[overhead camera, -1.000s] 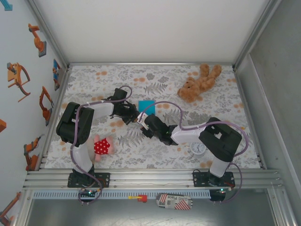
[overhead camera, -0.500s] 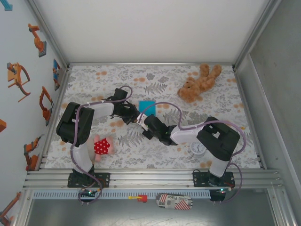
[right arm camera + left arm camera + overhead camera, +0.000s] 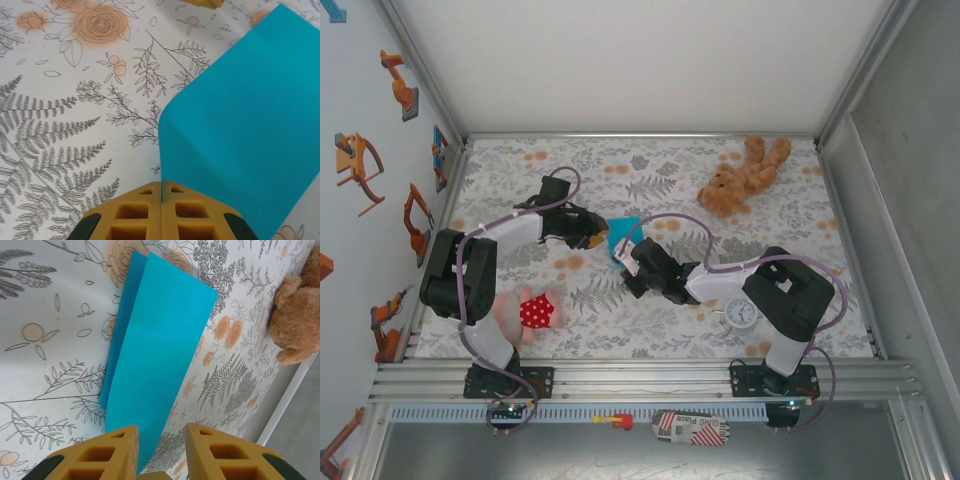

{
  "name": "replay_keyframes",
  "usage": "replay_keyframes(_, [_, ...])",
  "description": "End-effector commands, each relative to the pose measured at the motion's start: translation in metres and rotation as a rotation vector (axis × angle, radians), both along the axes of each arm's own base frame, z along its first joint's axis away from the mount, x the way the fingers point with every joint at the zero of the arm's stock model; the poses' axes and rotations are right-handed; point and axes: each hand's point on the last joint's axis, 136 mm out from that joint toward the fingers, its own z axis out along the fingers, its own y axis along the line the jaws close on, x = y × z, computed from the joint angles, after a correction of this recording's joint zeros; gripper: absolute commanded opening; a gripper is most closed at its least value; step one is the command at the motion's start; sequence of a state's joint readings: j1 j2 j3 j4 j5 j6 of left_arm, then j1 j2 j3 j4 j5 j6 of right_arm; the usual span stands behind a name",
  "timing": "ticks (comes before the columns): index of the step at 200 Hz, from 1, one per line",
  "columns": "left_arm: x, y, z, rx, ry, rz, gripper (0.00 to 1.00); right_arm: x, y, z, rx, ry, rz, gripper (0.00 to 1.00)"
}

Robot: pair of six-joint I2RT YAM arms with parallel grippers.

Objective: Fold a paper plane with a square sheet of paper (pick it up from the middle)
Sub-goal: Third fold the triangle at the center of the table.

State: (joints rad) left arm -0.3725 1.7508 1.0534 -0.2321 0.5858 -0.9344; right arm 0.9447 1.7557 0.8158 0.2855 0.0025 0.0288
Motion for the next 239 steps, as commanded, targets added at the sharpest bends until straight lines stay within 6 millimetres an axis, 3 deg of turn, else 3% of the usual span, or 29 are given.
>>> replay_keyframes(1, [0.005,-0.011,0.006,-0.009,-0.042,-0.044,0.3,-0.008,0.001,0.007,0.08,0.083,-0.004,0.0])
replay_keyframes(62, [0.001,-0.03,-0.024,0.037,0.023,-0.128,0.25,-0.016,0.006,0.003,0.159,0.207,0.001,0.0])
replay_keyframes(116, [0.002,-0.026,-0.053,0.114,0.072,-0.152,0.19,-0.017,0.01,-0.003,0.208,0.286,-0.01,0.0])
replay_keyframes(185, [-0.01,-0.011,-0.08,0.234,0.137,-0.183,0.14,0.006,-0.003,-0.003,0.235,0.314,-0.132,0.0])
replay_keyframes(239, [-0.01,-0.011,-0.083,0.243,0.133,-0.195,0.13,0.021,-0.015,-0.012,0.176,0.317,-0.229,0.0])
